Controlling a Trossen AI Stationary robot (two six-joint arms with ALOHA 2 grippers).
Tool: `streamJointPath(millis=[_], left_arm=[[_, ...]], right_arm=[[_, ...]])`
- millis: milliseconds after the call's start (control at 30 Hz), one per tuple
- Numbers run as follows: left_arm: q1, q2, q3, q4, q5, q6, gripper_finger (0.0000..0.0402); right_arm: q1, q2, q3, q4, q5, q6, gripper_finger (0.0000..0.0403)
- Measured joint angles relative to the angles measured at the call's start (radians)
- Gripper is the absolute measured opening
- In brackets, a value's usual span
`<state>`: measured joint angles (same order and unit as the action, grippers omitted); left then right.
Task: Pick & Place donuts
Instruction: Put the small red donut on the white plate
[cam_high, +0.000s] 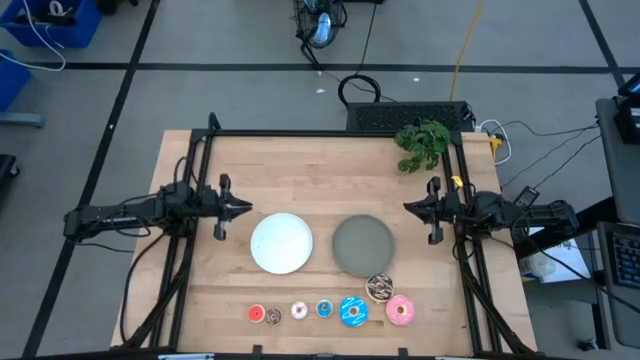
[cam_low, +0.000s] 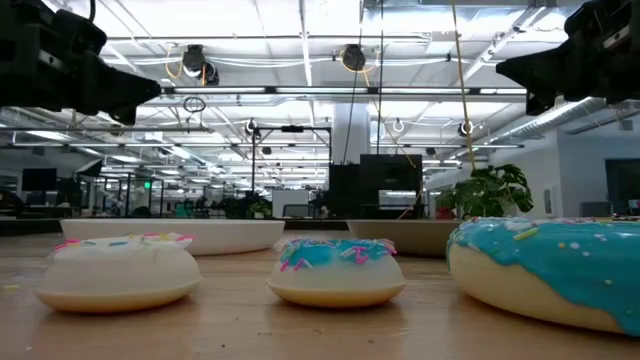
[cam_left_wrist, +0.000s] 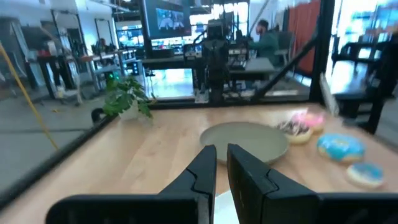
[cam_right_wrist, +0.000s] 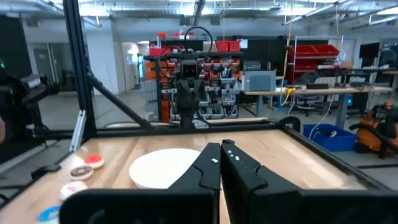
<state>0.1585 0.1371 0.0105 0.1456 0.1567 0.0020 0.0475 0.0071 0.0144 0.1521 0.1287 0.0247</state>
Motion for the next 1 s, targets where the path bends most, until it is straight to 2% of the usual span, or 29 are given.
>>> streamJointPath(millis=[267, 433, 533, 667, 767, 833, 900, 1000], left_arm=[[0.000, 0.000, 0.000, 0.052, 0.000, -0.243, 0.0047], [0.000, 0.001, 0.022, 0.099, 0.001, -0.325, 0.0047], [-0.023, 0.018, 0.124, -0.052, 0.013, -0.321, 0.0047], [-0.096, 0.117, 0.286, -0.238, -0.066, -0.285, 0.0046], [-0.164, 0.242, 0.439, -0.363, -0.103, -0.278, 0.0041], [-0.217, 0.350, 0.544, -0.475, -0.164, -0.273, 0.0028], [-0.270, 0.455, 0.653, -0.620, -0.217, -0.273, 0.0010], [-0.346, 0.614, 0.842, -0.862, -0.302, -0.320, 0.0007]], right_arm=[[0.000, 0.000, 0.000, -0.006, 0.000, 0.072, 0.0000], [0.000, 0.000, 0.000, 0.037, 0.001, 0.071, 0.0000], [0.000, 0.000, 0.000, 0.098, 0.026, 0.069, 0.0000], [0.000, 0.000, 0.000, 0.112, 0.029, 0.069, 0.0000], [0.000, 0.000, 0.000, 0.097, 0.014, 0.069, 0.0000], [0.000, 0.000, 0.000, 0.098, -0.003, 0.069, 0.0000], [0.000, 0.000, 0.000, 0.097, -0.002, 0.069, 0.0000], [0.000, 0.000, 0.000, 0.079, -0.003, 0.065, 0.0000]])
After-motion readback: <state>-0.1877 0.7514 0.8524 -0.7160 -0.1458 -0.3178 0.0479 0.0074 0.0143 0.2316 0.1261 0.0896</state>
